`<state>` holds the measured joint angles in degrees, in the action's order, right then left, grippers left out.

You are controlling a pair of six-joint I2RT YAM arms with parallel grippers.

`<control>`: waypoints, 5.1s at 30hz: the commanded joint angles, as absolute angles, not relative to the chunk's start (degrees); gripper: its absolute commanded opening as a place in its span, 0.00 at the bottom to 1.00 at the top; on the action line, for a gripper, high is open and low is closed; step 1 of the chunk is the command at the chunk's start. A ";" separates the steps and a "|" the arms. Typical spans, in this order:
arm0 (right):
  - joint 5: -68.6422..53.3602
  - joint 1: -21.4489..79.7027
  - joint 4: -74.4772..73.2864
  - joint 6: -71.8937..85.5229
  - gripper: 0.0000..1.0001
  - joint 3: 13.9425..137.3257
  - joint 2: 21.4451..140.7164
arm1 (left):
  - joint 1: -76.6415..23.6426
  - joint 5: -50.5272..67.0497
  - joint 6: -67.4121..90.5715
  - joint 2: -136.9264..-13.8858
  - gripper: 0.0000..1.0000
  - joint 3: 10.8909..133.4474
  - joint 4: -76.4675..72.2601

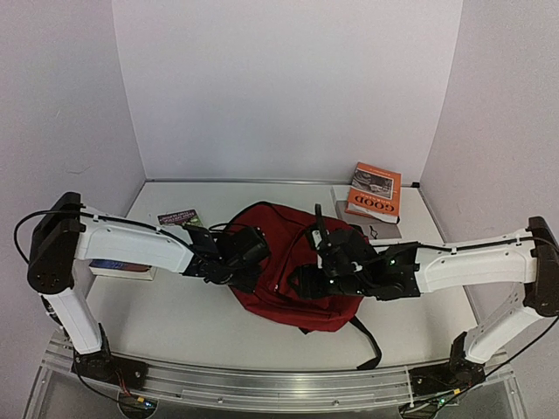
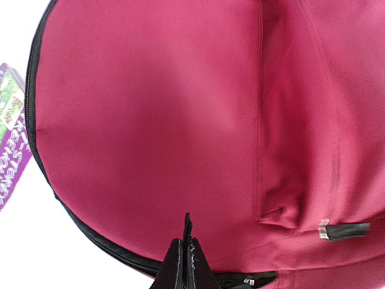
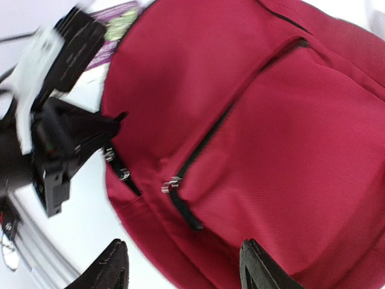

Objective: Pack the student bag
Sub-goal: Unzip the student bag at the center of the board.

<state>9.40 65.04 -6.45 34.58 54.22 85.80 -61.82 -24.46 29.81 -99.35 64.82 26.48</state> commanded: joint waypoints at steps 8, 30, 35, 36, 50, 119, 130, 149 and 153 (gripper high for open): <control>1.31 67.76 25.41 26.62 0.65 54.69 99.50 | -56.20 -9.25 37.26 -87.18 0.00 55.13 12.53; 15.10 67.85 27.55 17.97 0.46 62.70 115.63 | -54.92 -3.17 40.94 -84.41 0.00 52.02 6.82; 17.52 67.85 27.77 18.47 0.09 61.54 114.94 | -54.82 -4.72 41.16 -82.76 0.00 51.23 7.48; 17.65 67.87 28.12 18.85 0.02 60.67 114.17 | -54.67 -5.31 41.18 -82.04 0.00 50.97 7.95; 21.37 71.75 21.24 29.01 0.00 43.35 98.42 | -42.75 -4.49 40.26 -74.74 0.00 47.27 10.57; 13.88 72.60 9.70 25.65 0.78 57.47 97.10 | -35.60 33.01 43.06 -67.24 0.00 25.64 -8.47; 16.18 72.60 4.89 24.17 0.64 64.94 105.34 | -35.60 32.79 39.42 -66.35 0.00 31.38 -2.39; 17.00 72.61 4.39 23.42 0.21 68.17 109.83 | -35.68 33.31 36.27 -67.96 0.00 36.18 2.13; 16.53 72.60 4.27 23.98 0.00 67.30 108.05 | -35.77 31.01 33.73 -68.77 0.00 39.18 5.97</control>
